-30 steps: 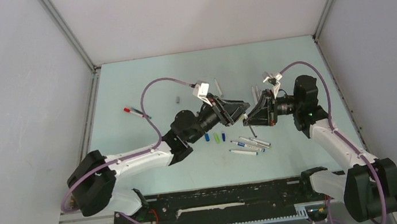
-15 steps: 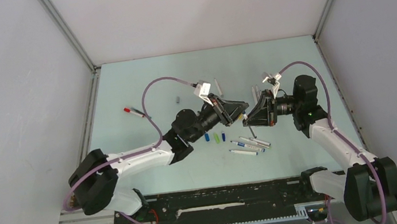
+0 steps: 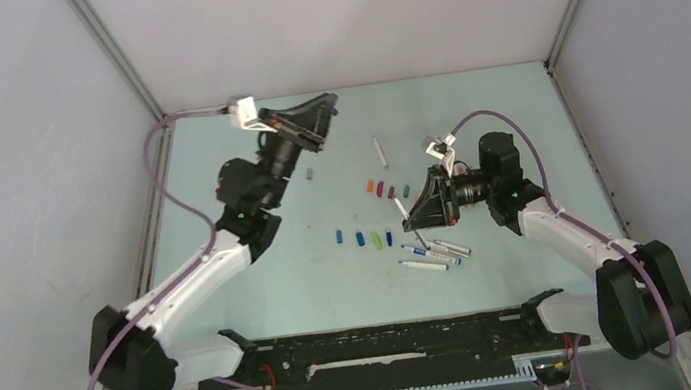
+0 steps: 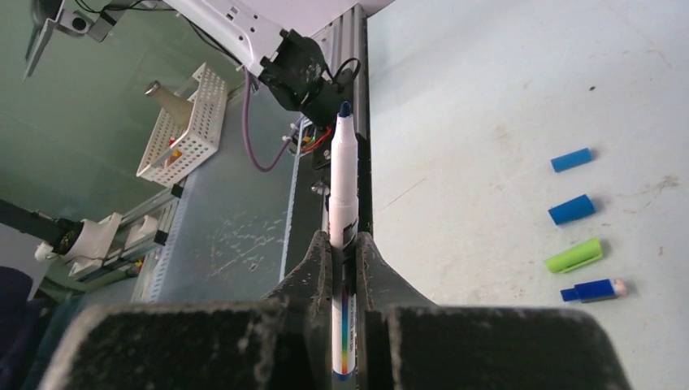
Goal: Open the pen caps
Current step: Open the pen cap from the pen, then place the pen cap at the center of the board.
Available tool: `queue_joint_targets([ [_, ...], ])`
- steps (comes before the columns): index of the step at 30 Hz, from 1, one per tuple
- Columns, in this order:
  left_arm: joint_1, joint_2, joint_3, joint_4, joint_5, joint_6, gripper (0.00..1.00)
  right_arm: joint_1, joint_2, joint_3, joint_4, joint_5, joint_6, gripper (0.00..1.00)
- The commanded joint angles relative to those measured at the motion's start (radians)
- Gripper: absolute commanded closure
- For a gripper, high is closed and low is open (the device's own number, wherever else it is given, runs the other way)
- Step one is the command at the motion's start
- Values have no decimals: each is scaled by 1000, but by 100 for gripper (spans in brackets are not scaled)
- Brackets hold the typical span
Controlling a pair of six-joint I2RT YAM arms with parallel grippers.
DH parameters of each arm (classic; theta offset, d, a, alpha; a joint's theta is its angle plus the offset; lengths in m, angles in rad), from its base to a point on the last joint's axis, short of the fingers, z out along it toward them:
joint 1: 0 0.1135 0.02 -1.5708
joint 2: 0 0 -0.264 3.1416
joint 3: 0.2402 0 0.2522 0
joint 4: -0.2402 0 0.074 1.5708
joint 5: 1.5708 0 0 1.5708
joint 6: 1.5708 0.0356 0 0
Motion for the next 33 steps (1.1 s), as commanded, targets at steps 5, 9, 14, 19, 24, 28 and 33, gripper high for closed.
queue_joint_targets([
  [5,65,-203,-87,40,-102,70,100,-12,-1,59,-196,-16,-224,100],
  [9,127,-262,-136,-159,-94,46,100,-83,-25,94,-340,-3,-352,100],
  [14,219,-226,-114,-449,42,59,100,-182,-62,96,-383,-2,-411,100],
  [19,291,-66,19,-733,141,109,100,-227,-71,95,-395,2,-424,100],
  [24,318,200,229,-994,93,158,100,-239,-70,96,-409,13,-440,100],
  [28,321,424,427,-1165,54,202,100,-244,-72,96,-414,15,-447,100],
  [33,321,625,609,-1259,2,228,100,-245,-79,96,-415,7,-446,100],
])
